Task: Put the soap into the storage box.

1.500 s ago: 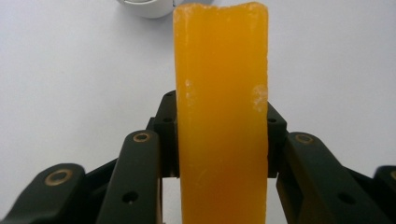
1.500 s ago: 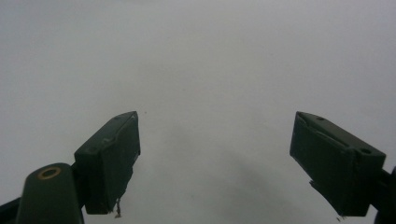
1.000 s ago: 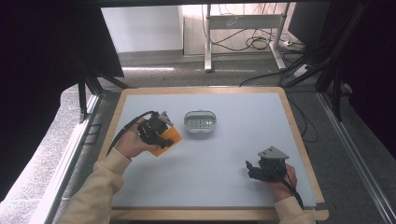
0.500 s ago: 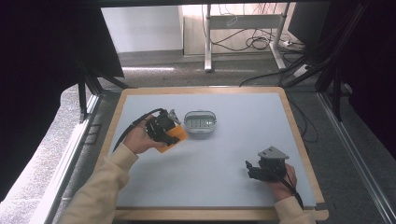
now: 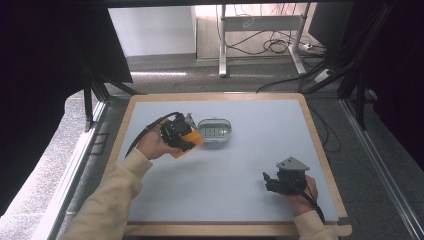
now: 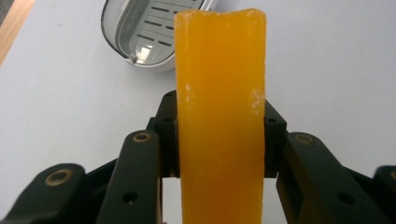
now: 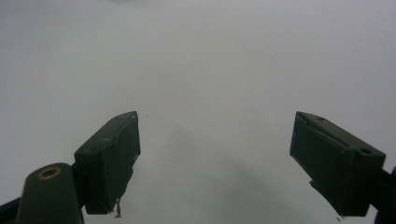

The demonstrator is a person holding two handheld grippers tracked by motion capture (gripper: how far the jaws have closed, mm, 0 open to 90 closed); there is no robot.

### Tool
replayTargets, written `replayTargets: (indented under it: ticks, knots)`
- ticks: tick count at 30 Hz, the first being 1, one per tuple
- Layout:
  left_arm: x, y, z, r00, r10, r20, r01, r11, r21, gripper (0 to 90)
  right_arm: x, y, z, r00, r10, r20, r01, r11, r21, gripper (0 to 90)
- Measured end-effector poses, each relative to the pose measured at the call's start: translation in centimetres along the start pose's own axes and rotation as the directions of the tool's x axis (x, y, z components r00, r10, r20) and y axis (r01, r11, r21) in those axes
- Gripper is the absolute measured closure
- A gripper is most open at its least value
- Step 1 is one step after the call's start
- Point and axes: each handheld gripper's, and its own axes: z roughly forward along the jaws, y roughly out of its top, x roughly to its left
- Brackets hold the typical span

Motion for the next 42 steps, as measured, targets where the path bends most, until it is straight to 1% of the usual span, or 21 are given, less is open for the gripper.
replayTargets:
  ticks: [5, 7, 9, 10, 22, 31, 37, 40, 42]
  knots:
    - [0.4, 0.3, 0.1, 0.9999, 0.013, -0.001, -0.013, 0.9999, 0.007, 62.2, 0.0, 0.0, 0.0, 1.0, -0.001, 0.0, 0.001, 1.0, 0.001, 16.5]
    - [0.5, 0.5, 0.2, 0.9999, 0.011, 0.0, -0.011, 0.9999, 0.007, 62.2, 0.0, 0.0, 0.0, 1.0, 0.0, -0.001, 0.0, 1.0, 0.001, 16.4]
    - [0.6, 0.7, 0.3, 0.9998, 0.02, -0.009, -0.02, 0.9998, 0.01, 62.2, 0.0, 0.0, 0.0, 1.0, -0.001, -0.001, 0.001, 1.0, 0.001, 16.4]
    - [0.6, 0.7, 0.3, 0.9998, 0.018, -0.008, -0.017, 0.9998, 0.01, 62.2, 0.0, 0.0, 0.0, 1.0, -0.001, -0.002, 0.001, 1.0, 0.003, 16.5]
    - [1.3, 2.2, 0.7, 0.9983, 0.054, -0.02, -0.053, 0.9982, 0.026, 62.2, -0.1, 0.0, 0.1, 1.0, -0.003, -0.003, 0.003, 1.0, 0.007, 16.4]
    - [1.7, 3.0, 1.4, 0.9974, 0.071, -0.013, -0.071, 0.9971, 0.029, 62.2, -0.1, 0.0, 0.1, 1.0, -0.001, -0.002, 0.001, 1.0, 0.008, 16.5]
    - [2.0, 3.6, 2.2, 0.9963, 0.085, -0.008, -0.085, 0.9954, 0.045, 62.2, -0.1, -0.1, 0.1, 1.0, 0.001, -0.002, -0.001, 1.0, 0.011, 16.4]
    - [2.2, 4.0, 2.2, 0.9953, 0.097, -0.004, -0.096, 0.9946, 0.038, 62.2, -0.1, -0.1, 0.1, 1.0, 0.003, -0.001, -0.003, 1.0, 0.012, 16.4]
    - [2.2, 4.3, 2.1, 0.9959, 0.091, -0.003, -0.091, 0.9953, 0.033, 62.2, -0.2, -0.1, 0.1, 1.0, 0.005, 0.001, -0.005, 1.0, 0.012, 16.5]
